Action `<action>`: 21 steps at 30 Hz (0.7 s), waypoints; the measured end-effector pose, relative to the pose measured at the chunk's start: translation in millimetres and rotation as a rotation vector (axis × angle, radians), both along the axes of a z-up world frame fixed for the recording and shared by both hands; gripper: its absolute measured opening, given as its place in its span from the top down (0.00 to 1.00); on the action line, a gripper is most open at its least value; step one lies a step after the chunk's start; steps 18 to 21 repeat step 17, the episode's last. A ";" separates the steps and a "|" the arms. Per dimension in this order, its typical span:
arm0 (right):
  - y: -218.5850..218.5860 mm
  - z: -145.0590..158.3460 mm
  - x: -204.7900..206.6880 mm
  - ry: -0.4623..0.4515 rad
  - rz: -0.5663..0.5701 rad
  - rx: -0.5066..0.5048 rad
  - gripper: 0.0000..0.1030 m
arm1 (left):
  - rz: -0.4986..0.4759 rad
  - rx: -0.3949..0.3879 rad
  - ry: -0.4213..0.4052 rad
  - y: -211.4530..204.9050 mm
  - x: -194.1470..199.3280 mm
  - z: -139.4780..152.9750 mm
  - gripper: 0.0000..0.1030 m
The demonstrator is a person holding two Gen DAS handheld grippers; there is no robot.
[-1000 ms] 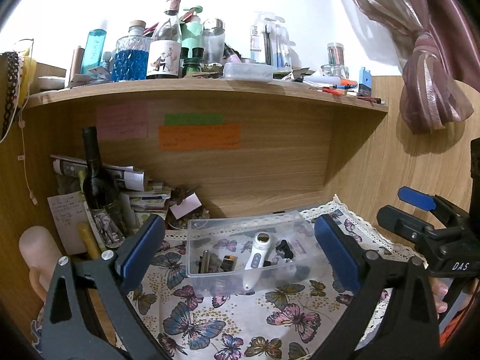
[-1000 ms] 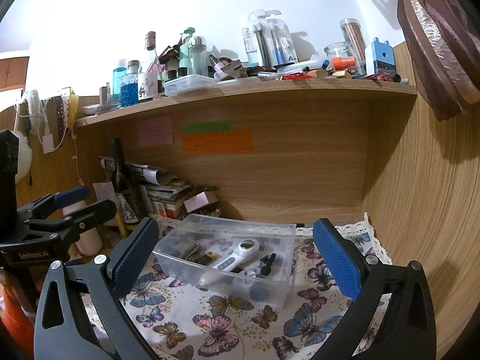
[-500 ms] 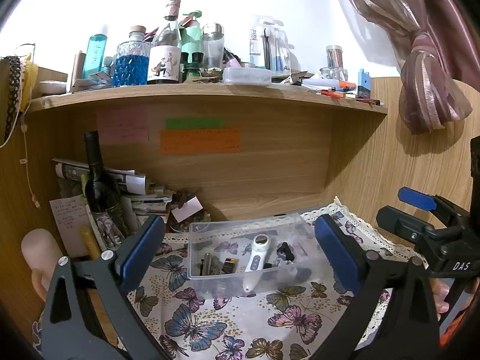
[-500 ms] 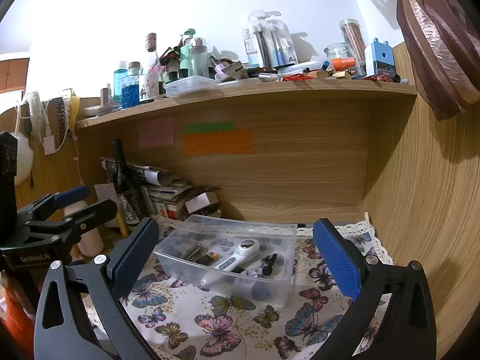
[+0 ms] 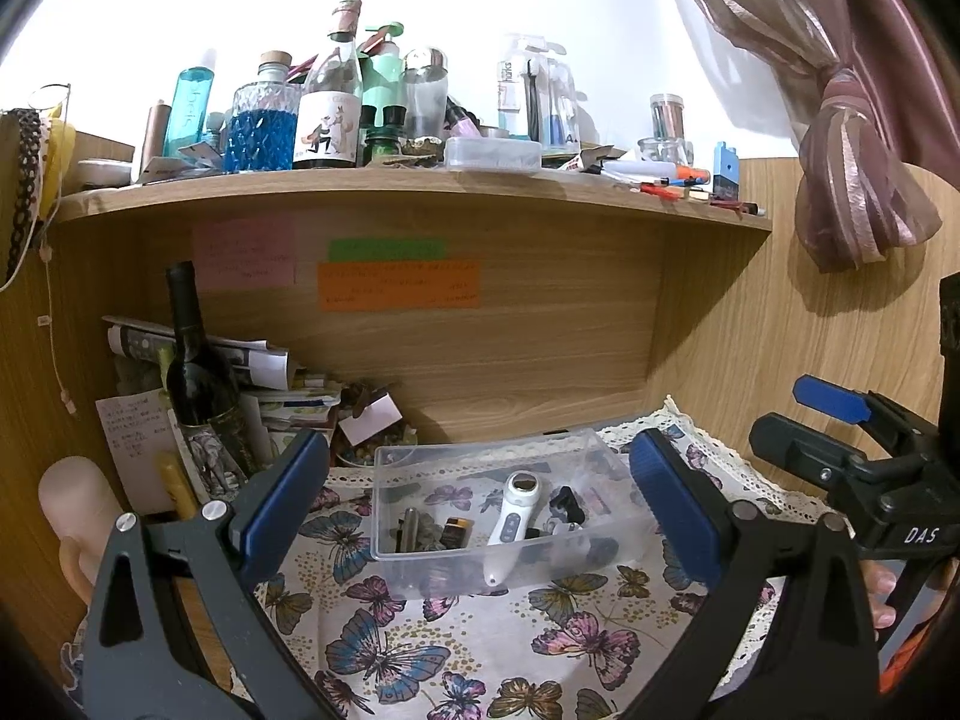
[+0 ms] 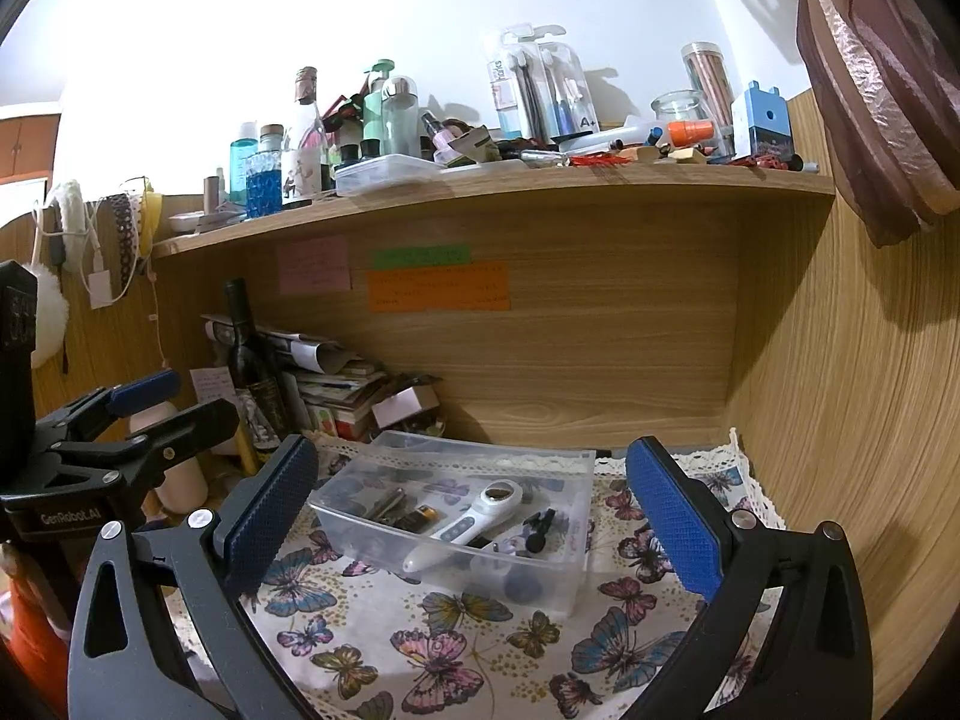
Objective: Organize rigid objects
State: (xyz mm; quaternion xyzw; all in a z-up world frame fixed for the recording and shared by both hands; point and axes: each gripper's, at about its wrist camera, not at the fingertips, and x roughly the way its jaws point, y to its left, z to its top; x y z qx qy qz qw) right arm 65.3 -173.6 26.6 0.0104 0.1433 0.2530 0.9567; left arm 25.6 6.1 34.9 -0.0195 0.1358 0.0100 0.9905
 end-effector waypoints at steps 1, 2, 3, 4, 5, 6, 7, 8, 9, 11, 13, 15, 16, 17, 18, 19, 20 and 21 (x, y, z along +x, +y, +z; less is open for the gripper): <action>0.2 0.1 -0.1 -0.001 -0.001 0.000 0.00 | 0.002 -0.003 0.001 -0.3 0.2 -0.2 0.01; 0.5 0.1 -0.2 -0.001 -0.002 -0.001 0.00 | 0.000 -0.006 0.001 -0.4 0.5 -0.3 0.01; 0.2 0.4 0.2 -0.002 -0.001 -0.002 0.00 | 0.001 -0.008 0.001 -0.7 0.3 -0.3 0.01; 0.4 0.8 0.4 -0.002 -0.002 -0.003 0.00 | 0.003 -0.008 0.000 -0.8 0.3 -0.3 0.01; 0.7 0.9 0.4 -0.003 -0.001 -0.005 0.00 | 0.004 -0.007 0.000 -0.4 0.5 -0.4 0.01; 0.9 1.1 0.5 -0.004 0.000 -0.007 0.00 | 0.002 -0.007 0.000 -0.2 0.9 -0.5 0.01; 1.2 1.2 0.5 -0.004 0.001 -0.010 0.00 | 0.003 -0.007 0.001 -0.5 0.8 -0.5 0.01; 1.5 1.0 0.4 -0.005 0.000 -0.012 0.00 | 0.003 -0.008 0.001 -1.0 0.6 -0.4 0.01; 1.7 0.9 0.4 -0.006 0.002 -0.014 0.00 | 0.000 -0.008 0.001 -1.3 0.2 -0.6 0.01; 3.0 0.5 0.7 -0.007 0.001 -0.017 0.00 | 0.006 -0.005 -0.002 -1.9 0.0 -0.8 0.01; 3.4 0.6 1.4 -0.006 0.003 -0.018 0.00 | 0.003 -0.004 -0.005 -1.9 -0.3 -1.2 0.01; 3.9 -0.2 1.4 -0.006 0.002 -0.018 0.00 | 0.001 -0.006 -0.008 -1.6 -1.0 -1.3 0.01; 4.0 -0.2 1.6 -0.006 0.002 -0.019 0.00 | 0.003 -0.006 -0.007 -2.0 -0.9 -1.2 0.01; 4.0 -0.3 1.3 -0.006 0.002 -0.020 0.00 | 0.000 -0.007 -0.006 -1.8 -0.8 -1.3 0.01; 4.0 -0.3 1.3 -0.006 0.002 -0.020 0.00 | 0.000 -0.007 -0.006 -1.8 -0.8 -1.3 0.01; 4.0 -0.3 1.3 -0.006 0.002 -0.020 0.00 | 0.000 -0.007 -0.006 -1.8 -0.8 -1.3 0.01; 4.0 -0.3 1.3 -0.006 0.002 -0.020 0.00 | 0.000 -0.007 -0.006 -1.8 -0.8 -1.3 0.01; 4.0 -0.3 1.3 -0.006 0.002 -0.020 0.00 | 0.000 -0.007 -0.006 -1.8 -0.8 -1.3 0.01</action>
